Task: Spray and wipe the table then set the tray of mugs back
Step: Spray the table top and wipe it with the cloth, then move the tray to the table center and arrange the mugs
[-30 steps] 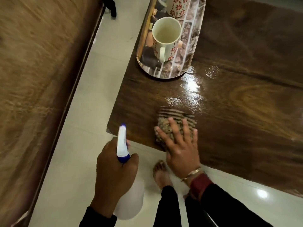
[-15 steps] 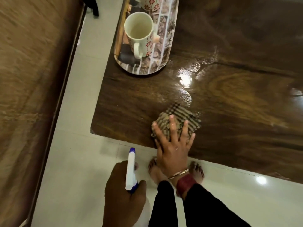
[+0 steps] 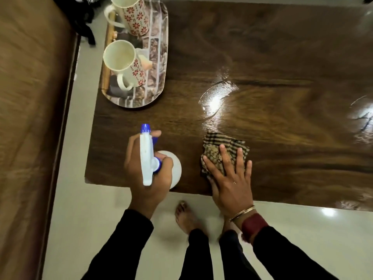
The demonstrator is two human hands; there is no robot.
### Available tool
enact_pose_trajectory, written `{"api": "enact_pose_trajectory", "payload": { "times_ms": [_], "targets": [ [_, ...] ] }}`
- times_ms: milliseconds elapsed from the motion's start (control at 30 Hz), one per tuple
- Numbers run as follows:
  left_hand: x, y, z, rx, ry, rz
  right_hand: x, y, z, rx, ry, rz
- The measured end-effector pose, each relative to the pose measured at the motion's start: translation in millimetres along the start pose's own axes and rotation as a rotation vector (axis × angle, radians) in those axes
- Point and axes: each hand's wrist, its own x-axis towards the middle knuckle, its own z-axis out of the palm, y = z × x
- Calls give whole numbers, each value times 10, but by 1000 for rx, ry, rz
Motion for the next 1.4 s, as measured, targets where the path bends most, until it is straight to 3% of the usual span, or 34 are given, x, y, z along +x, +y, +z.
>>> {"api": "enact_pose_trajectory", "payload": {
  "times_ms": [100,300,467,700,1000,1167,1300,1400],
  "targets": [
    [36,-66,187,-22,-36,-47,5,-60,-77,123,53,-33],
    [-26,-181,332,-76,-103,-32,376,22,-180,446,430,-77],
    [-132,-243,356,-65,-59,-33,578,136,11,350,259,-42],
    [-255,-398,431,-6,5,-57,575,-14,-53,17,17,-22],
    [-281,-429,432,-56,-126,-249,546,8,-91,2,3,-24],
    [-257,-336,194,-78,-199,-126,547,35,-113,37,21,-20],
    [-404,-574,-223,-78,-319,-137,589,51,-201,74,61,-41],
    [-484,-782,-522,-39,-282,-163,758,88,-366,131,142,-107]
  ]
}}
